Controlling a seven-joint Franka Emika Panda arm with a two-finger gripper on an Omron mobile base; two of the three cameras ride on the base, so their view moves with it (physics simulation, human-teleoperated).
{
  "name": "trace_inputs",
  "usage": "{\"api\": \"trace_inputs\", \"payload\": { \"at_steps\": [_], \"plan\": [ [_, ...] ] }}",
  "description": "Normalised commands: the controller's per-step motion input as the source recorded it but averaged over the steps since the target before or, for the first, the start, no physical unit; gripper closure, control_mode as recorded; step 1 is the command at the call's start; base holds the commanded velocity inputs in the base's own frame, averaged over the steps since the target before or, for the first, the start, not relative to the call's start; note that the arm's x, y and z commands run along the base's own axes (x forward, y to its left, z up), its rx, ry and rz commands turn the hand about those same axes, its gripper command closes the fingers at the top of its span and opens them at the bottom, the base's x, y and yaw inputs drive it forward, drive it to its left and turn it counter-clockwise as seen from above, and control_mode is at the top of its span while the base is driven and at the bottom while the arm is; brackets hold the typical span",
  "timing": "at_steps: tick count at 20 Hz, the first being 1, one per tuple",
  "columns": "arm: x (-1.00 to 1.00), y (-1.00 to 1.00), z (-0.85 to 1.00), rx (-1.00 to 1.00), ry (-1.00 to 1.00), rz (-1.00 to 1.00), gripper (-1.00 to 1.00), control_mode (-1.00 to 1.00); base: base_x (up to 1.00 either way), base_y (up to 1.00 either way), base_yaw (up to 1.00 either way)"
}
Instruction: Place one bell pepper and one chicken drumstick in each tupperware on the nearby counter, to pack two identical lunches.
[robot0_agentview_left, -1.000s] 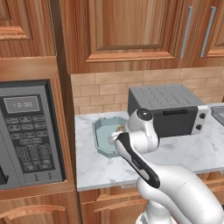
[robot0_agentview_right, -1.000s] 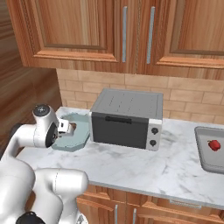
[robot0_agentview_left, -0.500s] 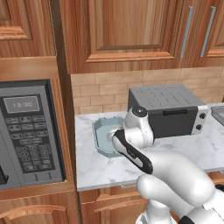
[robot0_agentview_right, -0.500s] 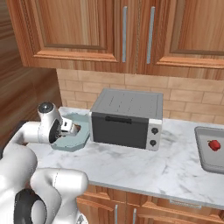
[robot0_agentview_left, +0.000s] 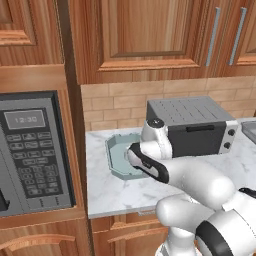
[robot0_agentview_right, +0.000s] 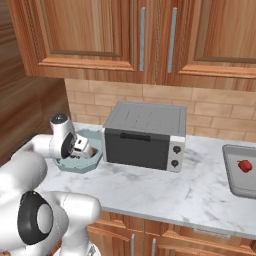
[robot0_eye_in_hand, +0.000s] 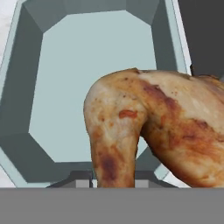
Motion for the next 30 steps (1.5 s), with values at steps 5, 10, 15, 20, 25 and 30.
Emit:
{"api": "trace_inputs", "payload": {
  "at_steps": [5,10,15,20,25,30],
  "plan": [
    [0.42,0.05,-0.18,0.0,0.02,-0.04,1.0,-1.0,0.0,0.0,0.0],
    [0.34,0.25,-0.05,0.0,0.0,0.0,1.0,-1.0,0.0,0.0,0.0],
    [0.09,0.29,-0.04,0.0,-0.01,0.0,1.0,-1.0,0.0,0.0,0.0],
    [0.0,0.0,-0.28,0.0,0.02,0.0,1.0,-1.0,0.0,0.0,0.0],
    [0.0,-0.05,-0.21,0.0,0.05,-0.02,1.0,-1.0,0.0,0.0,0.0],
    [0.0,0.0,-0.09,0.0,0.05,-0.04,1.0,-1.0,0.0,0.0,0.0]
  ]
}}
